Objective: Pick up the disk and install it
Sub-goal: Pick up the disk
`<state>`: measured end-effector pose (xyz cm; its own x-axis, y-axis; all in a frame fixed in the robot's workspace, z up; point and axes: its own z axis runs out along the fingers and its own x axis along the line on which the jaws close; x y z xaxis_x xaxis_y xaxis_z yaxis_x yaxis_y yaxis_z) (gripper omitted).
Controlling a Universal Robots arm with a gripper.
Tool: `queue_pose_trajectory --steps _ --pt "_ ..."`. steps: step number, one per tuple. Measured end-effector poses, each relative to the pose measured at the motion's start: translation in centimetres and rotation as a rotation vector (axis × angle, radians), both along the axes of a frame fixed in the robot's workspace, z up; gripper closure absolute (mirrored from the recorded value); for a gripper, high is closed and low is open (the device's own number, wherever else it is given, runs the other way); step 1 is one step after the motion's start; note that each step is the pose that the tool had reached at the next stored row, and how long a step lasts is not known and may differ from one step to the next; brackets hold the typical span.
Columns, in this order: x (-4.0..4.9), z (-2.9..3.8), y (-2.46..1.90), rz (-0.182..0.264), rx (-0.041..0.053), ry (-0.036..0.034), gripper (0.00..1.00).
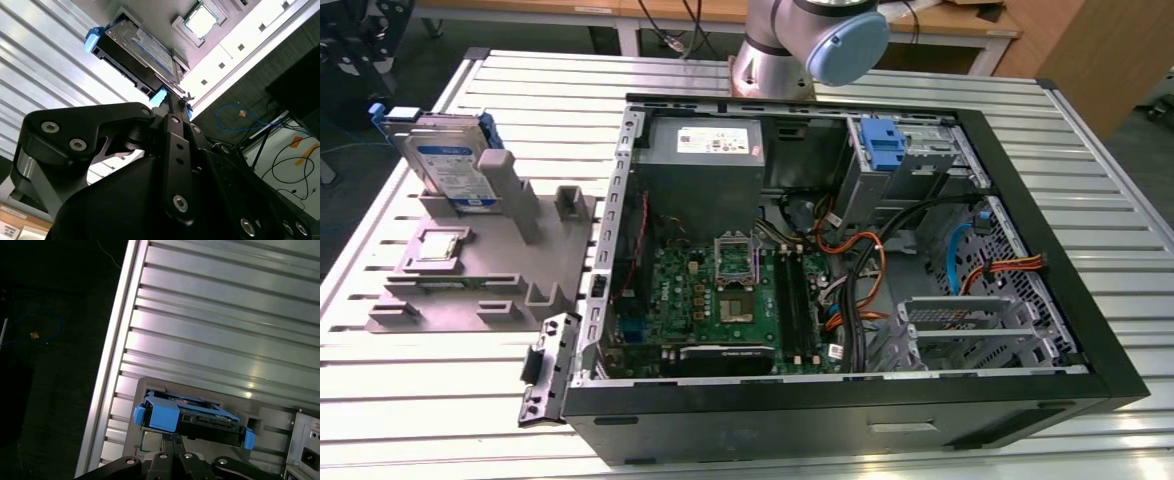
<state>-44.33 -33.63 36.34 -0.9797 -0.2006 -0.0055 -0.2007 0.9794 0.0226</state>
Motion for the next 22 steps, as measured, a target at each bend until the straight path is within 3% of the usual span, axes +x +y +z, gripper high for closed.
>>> queue_pose_trajectory --steps 2,5,8,22 --pt "0.0 -0.02 0.01 0.0 -0.0001 0.0021 0.9" --pt "0.0 -0.04 0.01 0.0 0.0001 0.0186 0.9" --pt "-0.01 -0.04 0.0 0.022 0.0001 0.0195 0.9" --pt "0.0 -0.11 0.0 0.273 -0.0023 0.0194 0.9"
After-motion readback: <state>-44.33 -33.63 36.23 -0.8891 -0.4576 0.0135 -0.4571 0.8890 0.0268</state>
